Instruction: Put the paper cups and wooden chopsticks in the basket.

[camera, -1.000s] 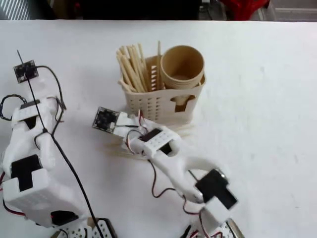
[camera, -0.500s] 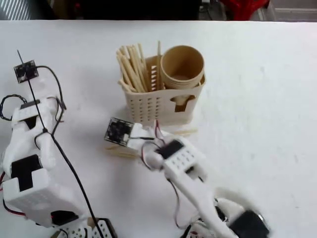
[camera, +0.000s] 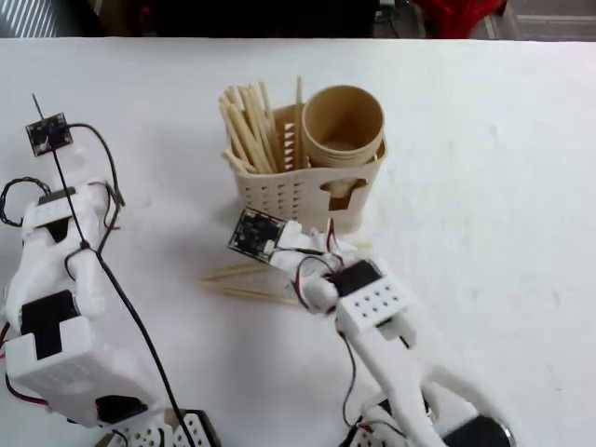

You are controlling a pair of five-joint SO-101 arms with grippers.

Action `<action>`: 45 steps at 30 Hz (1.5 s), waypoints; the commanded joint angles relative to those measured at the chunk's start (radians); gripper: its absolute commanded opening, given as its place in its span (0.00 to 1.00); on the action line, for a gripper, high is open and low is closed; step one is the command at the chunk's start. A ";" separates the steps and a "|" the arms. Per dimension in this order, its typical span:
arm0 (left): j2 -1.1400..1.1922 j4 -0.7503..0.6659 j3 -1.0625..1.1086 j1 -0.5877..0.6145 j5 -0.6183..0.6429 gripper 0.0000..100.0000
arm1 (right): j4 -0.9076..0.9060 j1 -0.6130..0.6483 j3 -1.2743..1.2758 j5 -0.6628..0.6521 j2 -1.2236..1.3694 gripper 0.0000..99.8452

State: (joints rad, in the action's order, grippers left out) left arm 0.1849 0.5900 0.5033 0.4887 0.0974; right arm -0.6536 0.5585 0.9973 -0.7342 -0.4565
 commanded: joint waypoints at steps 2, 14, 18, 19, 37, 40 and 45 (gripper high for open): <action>-0.007 -0.014 -0.020 0.005 0.008 0.16 | 0.113 -0.008 -0.049 -0.021 0.104 0.14; -0.007 -0.011 -0.020 0.005 0.008 0.16 | 0.122 -0.008 -0.046 -0.077 0.143 0.15; -0.007 -0.011 -0.020 0.005 0.008 0.16 | 0.124 -0.008 -0.055 -0.080 0.182 0.15; -0.007 -0.011 -0.020 0.005 0.008 0.16 | 0.127 -0.007 -0.071 -0.080 0.209 0.15; -0.007 -0.014 -0.020 0.005 0.008 0.16 | -0.051 -0.018 -0.221 -0.069 0.383 0.02; -0.007 -0.014 -0.020 0.005 0.008 0.16 | -0.116 -0.016 -0.224 0.005 0.380 0.02; -0.007 -0.014 -0.020 0.005 0.008 0.16 | -0.163 0.004 -0.226 0.049 0.341 0.02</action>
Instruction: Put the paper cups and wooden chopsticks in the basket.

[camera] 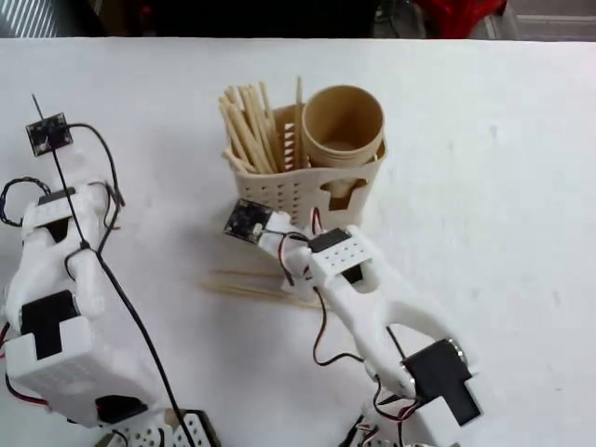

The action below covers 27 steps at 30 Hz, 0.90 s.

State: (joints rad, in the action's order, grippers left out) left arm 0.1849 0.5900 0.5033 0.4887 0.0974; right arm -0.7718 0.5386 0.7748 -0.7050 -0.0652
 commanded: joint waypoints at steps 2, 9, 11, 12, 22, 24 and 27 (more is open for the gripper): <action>-0.007 -0.015 -0.020 0.005 0.008 0.16 | -0.082 0.050 0.002 0.021 -0.088 0.02; -0.007 -0.015 -0.020 0.005 0.008 0.16 | -0.151 0.117 0.005 0.015 -0.165 0.02; -0.007 -0.015 -0.020 0.005 0.008 0.16 | -0.151 0.114 0.003 0.017 -0.173 0.02; -0.007 -0.015 -0.020 0.005 0.008 0.16 | -0.150 0.114 0.003 0.020 -0.176 0.02; -0.007 -0.017 -0.020 0.005 0.008 0.16 | -0.007 0.136 0.187 0.012 -0.328 0.02; -0.007 -0.017 -0.020 0.005 0.008 0.16 | 0.035 0.165 0.229 0.012 -0.332 0.02; -0.007 -0.017 -0.020 0.005 0.008 0.16 | 0.070 0.214 0.269 0.012 -0.332 0.02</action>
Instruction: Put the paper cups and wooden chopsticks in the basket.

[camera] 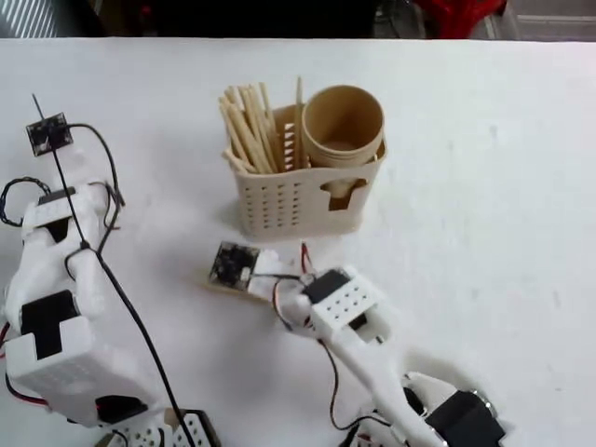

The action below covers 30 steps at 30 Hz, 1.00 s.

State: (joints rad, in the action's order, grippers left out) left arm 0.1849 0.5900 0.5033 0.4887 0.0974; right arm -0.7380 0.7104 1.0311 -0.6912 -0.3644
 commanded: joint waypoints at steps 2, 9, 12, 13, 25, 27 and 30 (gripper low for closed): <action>-0.007 -0.017 -0.020 0.005 0.008 0.16 | 0.035 0.058 0.017 0.002 -0.033 0.02; -0.007 -0.017 -0.020 0.005 0.008 0.16 | 0.033 0.059 0.015 0.005 -0.031 0.02; -0.007 -0.017 -0.020 0.005 0.008 0.16 | 0.018 0.059 0.015 0.005 -0.031 0.04; -0.007 -0.017 -0.020 0.005 0.008 0.16 | 0.002 0.064 0.015 0.005 -0.031 0.06; -0.007 -0.017 -0.021 0.005 0.008 0.16 | -0.036 0.128 -0.026 0.006 -0.031 0.12; -0.007 -0.017 -0.021 0.005 0.008 0.16 | -0.035 0.130 -0.048 0.006 -0.031 0.12; -0.007 -0.017 -0.021 0.005 0.008 0.16 | -0.035 0.130 -0.083 0.011 -0.030 0.12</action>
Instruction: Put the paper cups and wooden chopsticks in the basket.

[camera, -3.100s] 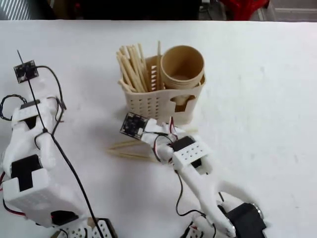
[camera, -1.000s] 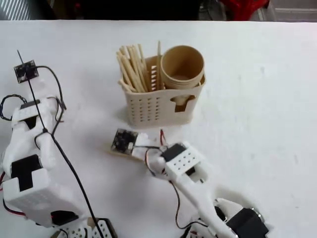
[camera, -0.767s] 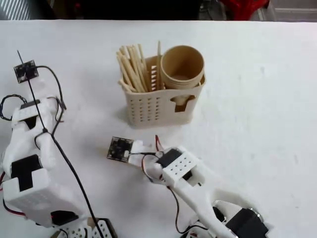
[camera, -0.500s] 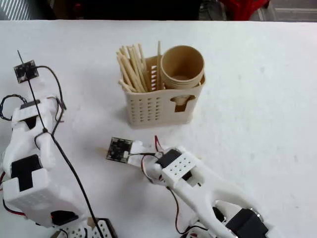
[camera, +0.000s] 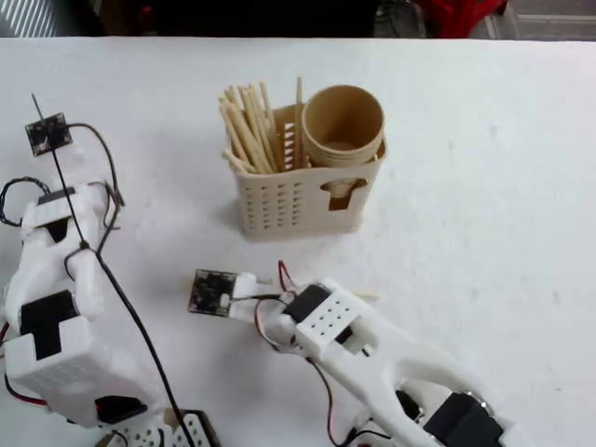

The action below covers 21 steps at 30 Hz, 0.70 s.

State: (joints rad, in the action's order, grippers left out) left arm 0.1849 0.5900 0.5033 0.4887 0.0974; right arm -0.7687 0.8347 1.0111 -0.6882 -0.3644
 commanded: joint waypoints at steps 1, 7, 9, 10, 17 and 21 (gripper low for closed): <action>-0.007 -0.017 -0.021 0.005 0.008 0.16 | -0.004 0.005 -0.075 0.026 -0.030 0.12; -0.007 -0.017 -0.021 0.005 0.008 0.16 | -0.004 0.050 -0.126 0.066 0.015 0.12; -0.007 -0.017 -0.021 0.005 0.008 0.16 | -0.004 0.061 -0.153 0.066 0.085 0.12; -0.007 -0.017 -0.021 0.005 0.008 0.16 | -0.004 0.061 -0.178 0.066 0.127 0.12; -0.007 -0.017 -0.021 0.005 0.008 0.16 | -0.004 0.059 -0.299 0.066 0.351 0.11; -0.007 -0.017 -0.021 0.005 0.008 0.16 | -0.012 0.059 -0.302 0.074 0.361 0.01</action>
State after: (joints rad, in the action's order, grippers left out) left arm 0.1849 0.5900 0.5033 0.4887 0.0974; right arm -0.7718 0.8807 0.7426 -0.6252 -0.0130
